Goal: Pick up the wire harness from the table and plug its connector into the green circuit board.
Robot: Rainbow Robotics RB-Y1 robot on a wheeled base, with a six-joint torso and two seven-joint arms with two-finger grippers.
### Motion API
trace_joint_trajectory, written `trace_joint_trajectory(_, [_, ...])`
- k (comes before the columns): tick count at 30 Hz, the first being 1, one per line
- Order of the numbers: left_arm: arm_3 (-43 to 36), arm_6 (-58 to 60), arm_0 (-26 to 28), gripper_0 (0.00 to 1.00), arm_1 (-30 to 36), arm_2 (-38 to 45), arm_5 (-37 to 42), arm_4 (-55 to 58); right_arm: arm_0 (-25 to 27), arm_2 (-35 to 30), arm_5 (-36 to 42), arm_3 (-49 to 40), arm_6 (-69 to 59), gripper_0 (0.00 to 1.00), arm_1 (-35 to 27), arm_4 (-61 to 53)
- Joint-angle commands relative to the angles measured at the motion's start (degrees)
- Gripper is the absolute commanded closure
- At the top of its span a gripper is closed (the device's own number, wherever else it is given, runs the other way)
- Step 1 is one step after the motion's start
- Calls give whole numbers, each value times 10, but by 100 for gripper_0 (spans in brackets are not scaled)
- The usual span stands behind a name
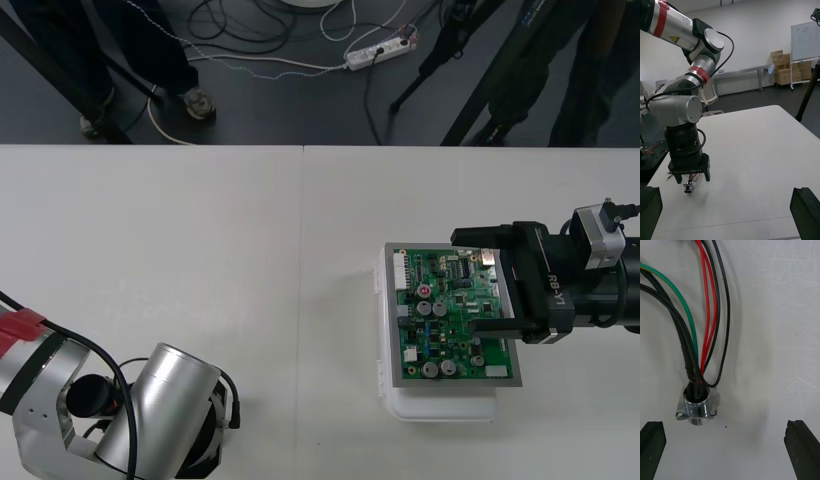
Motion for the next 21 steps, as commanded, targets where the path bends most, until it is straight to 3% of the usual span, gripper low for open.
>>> trace_joint_trajectory(1, [6, 9, -2, 7, -16, -10, 20, -3, -14, -21, -4, -4, 49, 0, 7, 6])
trace_joint_trajectory(21, [46, 25, 40, 7, -32, -10, 10, -5, -12, -23, 42, -4, 103, 0, 14, 14])
